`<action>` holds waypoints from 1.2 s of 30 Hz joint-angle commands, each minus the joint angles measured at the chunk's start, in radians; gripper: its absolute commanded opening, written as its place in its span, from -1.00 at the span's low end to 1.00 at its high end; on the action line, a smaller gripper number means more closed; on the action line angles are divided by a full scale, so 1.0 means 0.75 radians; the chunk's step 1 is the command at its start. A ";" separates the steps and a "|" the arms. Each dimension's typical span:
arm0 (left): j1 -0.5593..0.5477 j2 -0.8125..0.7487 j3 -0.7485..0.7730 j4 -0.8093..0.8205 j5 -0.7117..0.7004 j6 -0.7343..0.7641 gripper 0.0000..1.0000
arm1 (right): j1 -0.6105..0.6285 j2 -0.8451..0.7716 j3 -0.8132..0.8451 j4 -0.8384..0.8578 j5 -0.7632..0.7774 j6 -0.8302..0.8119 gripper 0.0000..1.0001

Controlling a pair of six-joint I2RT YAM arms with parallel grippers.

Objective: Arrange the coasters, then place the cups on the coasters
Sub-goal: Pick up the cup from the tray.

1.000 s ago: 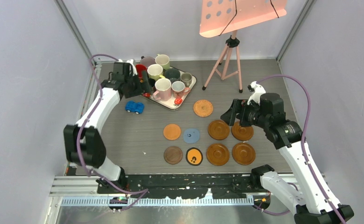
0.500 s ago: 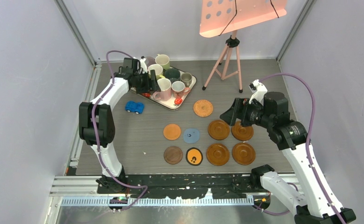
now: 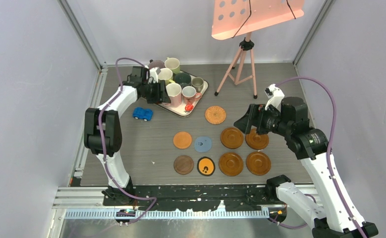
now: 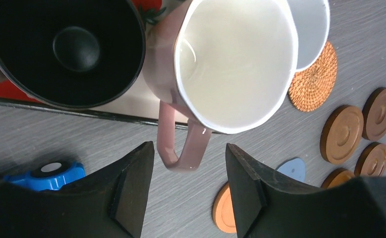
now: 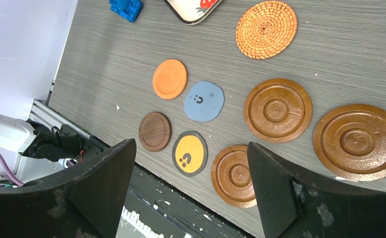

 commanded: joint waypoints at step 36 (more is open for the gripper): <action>-0.192 -0.118 0.053 -0.071 -0.405 0.198 -0.93 | 0.005 -0.003 0.026 -0.035 -0.042 -0.071 0.81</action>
